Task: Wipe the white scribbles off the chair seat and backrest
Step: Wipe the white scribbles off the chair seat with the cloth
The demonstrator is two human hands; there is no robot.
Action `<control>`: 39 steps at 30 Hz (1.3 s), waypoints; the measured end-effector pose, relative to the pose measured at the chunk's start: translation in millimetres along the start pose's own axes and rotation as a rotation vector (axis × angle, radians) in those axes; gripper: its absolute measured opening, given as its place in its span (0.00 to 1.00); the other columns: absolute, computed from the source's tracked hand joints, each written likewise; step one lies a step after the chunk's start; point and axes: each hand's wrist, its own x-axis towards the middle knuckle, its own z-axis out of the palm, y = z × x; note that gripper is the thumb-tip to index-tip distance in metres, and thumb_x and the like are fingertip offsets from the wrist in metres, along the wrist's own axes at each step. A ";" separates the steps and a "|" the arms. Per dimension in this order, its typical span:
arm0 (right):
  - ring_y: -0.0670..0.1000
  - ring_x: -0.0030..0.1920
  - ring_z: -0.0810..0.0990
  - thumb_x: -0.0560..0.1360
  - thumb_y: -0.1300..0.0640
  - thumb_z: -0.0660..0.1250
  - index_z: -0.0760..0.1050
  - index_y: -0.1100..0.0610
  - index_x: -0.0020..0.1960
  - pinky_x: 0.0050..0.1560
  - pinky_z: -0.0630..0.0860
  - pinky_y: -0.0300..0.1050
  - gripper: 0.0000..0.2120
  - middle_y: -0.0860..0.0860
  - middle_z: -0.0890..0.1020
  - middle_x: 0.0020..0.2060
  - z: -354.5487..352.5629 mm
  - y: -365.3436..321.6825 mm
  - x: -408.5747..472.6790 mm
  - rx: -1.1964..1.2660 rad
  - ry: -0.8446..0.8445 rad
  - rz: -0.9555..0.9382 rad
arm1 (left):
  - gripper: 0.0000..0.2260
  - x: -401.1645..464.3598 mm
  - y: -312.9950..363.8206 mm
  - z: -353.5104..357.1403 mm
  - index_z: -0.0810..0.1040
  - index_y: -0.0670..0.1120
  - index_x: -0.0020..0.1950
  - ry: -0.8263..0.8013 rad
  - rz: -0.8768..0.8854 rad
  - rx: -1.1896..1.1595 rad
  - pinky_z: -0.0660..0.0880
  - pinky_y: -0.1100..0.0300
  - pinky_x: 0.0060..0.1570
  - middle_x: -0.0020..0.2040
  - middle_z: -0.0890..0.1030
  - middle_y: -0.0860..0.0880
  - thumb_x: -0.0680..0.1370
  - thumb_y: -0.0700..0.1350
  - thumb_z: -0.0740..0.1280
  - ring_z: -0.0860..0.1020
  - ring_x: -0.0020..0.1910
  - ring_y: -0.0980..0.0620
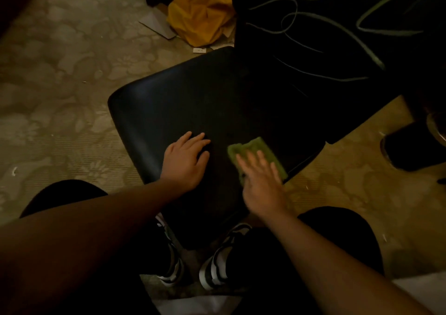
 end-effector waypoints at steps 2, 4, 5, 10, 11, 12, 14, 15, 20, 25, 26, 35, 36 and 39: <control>0.48 0.80 0.43 0.80 0.58 0.53 0.49 0.39 0.80 0.78 0.42 0.55 0.31 0.43 0.51 0.81 -7.2 21.5 12.3 -0.010 -0.026 0.048 | 0.24 4.4 -14.2 -11.5 0.64 0.55 0.80 -0.040 0.011 0.131 0.53 0.44 0.79 0.83 0.60 0.52 0.84 0.58 0.55 0.53 0.83 0.48; 0.49 0.80 0.43 0.81 0.57 0.53 0.48 0.39 0.80 0.79 0.43 0.56 0.31 0.44 0.51 0.81 -9.8 34.3 19.0 -0.023 -0.034 0.081 | 0.28 6.4 -34.3 -21.1 0.55 0.56 0.83 -0.076 -0.091 0.223 0.45 0.42 0.80 0.85 0.51 0.49 0.84 0.62 0.52 0.46 0.83 0.44; 0.49 0.80 0.42 0.81 0.57 0.53 0.48 0.39 0.80 0.79 0.43 0.57 0.31 0.44 0.50 0.81 -9.6 35.1 22.2 -0.025 -0.024 0.118 | 0.30 5.0 -43.2 -23.2 0.49 0.57 0.84 -0.116 -0.145 0.264 0.41 0.42 0.79 0.85 0.45 0.49 0.83 0.64 0.50 0.41 0.83 0.44; 0.54 0.80 0.43 0.78 0.59 0.56 0.50 0.42 0.80 0.78 0.45 0.60 0.34 0.48 0.51 0.81 -2.8 -9.1 26.4 -0.024 0.031 0.241 | 0.34 -11.2 -42.8 -10.2 0.39 0.56 0.83 -0.192 -0.165 0.313 0.34 0.39 0.78 0.84 0.34 0.47 0.82 0.68 0.44 0.31 0.80 0.41; 0.54 0.80 0.44 0.78 0.59 0.57 0.50 0.42 0.80 0.78 0.45 0.60 0.34 0.48 0.51 0.81 0.8 -23.3 20.6 -0.036 0.022 0.190 | 0.34 -14.2 -37.2 -6.0 0.39 0.56 0.83 -0.178 -0.182 0.304 0.34 0.39 0.78 0.83 0.34 0.47 0.82 0.68 0.44 0.31 0.80 0.41; 0.53 0.80 0.44 0.78 0.59 0.57 0.50 0.42 0.80 0.78 0.45 0.60 0.34 0.47 0.52 0.81 6.5 -37.2 12.3 -0.051 0.009 0.117 | 0.34 -17.8 -31.4 -0.8 0.39 0.56 0.84 -0.159 -0.195 0.302 0.34 0.38 0.78 0.83 0.34 0.47 0.82 0.67 0.44 0.31 0.80 0.41; 0.53 0.80 0.44 0.78 0.58 0.58 0.50 0.42 0.80 0.78 0.45 0.59 0.34 0.47 0.52 0.81 19.7 -56.8 -5.6 -0.076 -0.015 -0.029 | 0.34 -27.1 -19.8 9.0 0.41 0.55 0.84 -0.109 -0.212 0.308 0.35 0.38 0.78 0.84 0.36 0.46 0.82 0.67 0.45 0.33 0.81 0.40; 0.53 0.80 0.44 0.78 0.57 0.59 0.50 0.42 0.80 0.78 0.45 0.58 0.34 0.46 0.52 0.81 24.4 -59.6 -12.1 -0.085 -0.022 -0.077 | 0.34 -31.1 -14.7 12.5 0.42 0.54 0.84 -0.093 -0.217 0.314 0.36 0.38 0.78 0.84 0.38 0.45 0.82 0.67 0.44 0.34 0.81 0.39; 0.49 0.80 0.46 0.79 0.57 0.56 0.52 0.41 0.80 0.78 0.42 0.52 0.32 0.43 0.55 0.80 13.0 -27.9 -9.9 -0.100 -0.030 -0.148 | 0.33 -35.3 -19.1 6.6 0.54 0.58 0.83 -0.020 -0.116 0.344 0.50 0.39 0.74 0.83 0.55 0.45 0.80 0.70 0.49 0.52 0.80 0.38; 0.48 0.80 0.48 0.80 0.59 0.54 0.54 0.41 0.80 0.79 0.45 0.51 0.30 0.43 0.56 0.80 -3.3 5.1 4.0 -0.057 -0.014 -0.035 | 0.28 -29.3 -46.5 -14.7 0.58 0.64 0.79 -0.012 -0.026 0.387 0.51 0.39 0.75 0.81 0.57 0.47 0.80 0.69 0.48 0.54 0.78 0.39; 0.49 0.80 0.48 0.80 0.59 0.54 0.54 0.41 0.80 0.79 0.47 0.52 0.30 0.44 0.56 0.80 -6.0 12.7 8.1 -0.052 -0.007 -0.005 | 0.27 -27.5 -51.0 -18.0 0.57 0.65 0.80 -0.019 -0.057 0.372 0.49 0.39 0.76 0.82 0.55 0.47 0.81 0.68 0.49 0.52 0.80 0.39; 0.54 0.80 0.47 0.79 0.58 0.56 0.55 0.45 0.80 0.78 0.48 0.58 0.31 0.48 0.55 0.80 -16.4 28.7 51.7 -0.066 0.053 0.249 | 0.32 -32.2 -61.1 -26.6 0.46 0.63 0.83 -0.111 -0.153 0.333 0.38 0.37 0.79 0.85 0.44 0.47 0.80 0.70 0.46 0.38 0.82 0.39; 0.55 0.80 0.47 0.79 0.58 0.56 0.54 0.46 0.80 0.78 0.48 0.58 0.31 0.49 0.55 0.80 -15.2 22.8 55.3 -0.066 0.058 0.277 | 0.32 -36.0 -53.3 -22.3 0.46 0.62 0.83 -0.106 -0.171 0.329 0.38 0.36 0.78 0.85 0.44 0.46 0.80 0.69 0.46 0.38 0.82 0.38; 0.56 0.80 0.49 0.78 0.57 0.57 0.53 0.46 0.81 0.78 0.49 0.58 0.32 0.50 0.55 0.80 -8.2 -1.5 57.6 -0.087 0.064 0.242 | 0.32 -41.3 -31.4 -15.3 0.46 0.60 0.83 -0.119 -0.231 0.306 0.41 0.34 0.78 0.85 0.46 0.45 0.81 0.69 0.48 0.42 0.82 0.36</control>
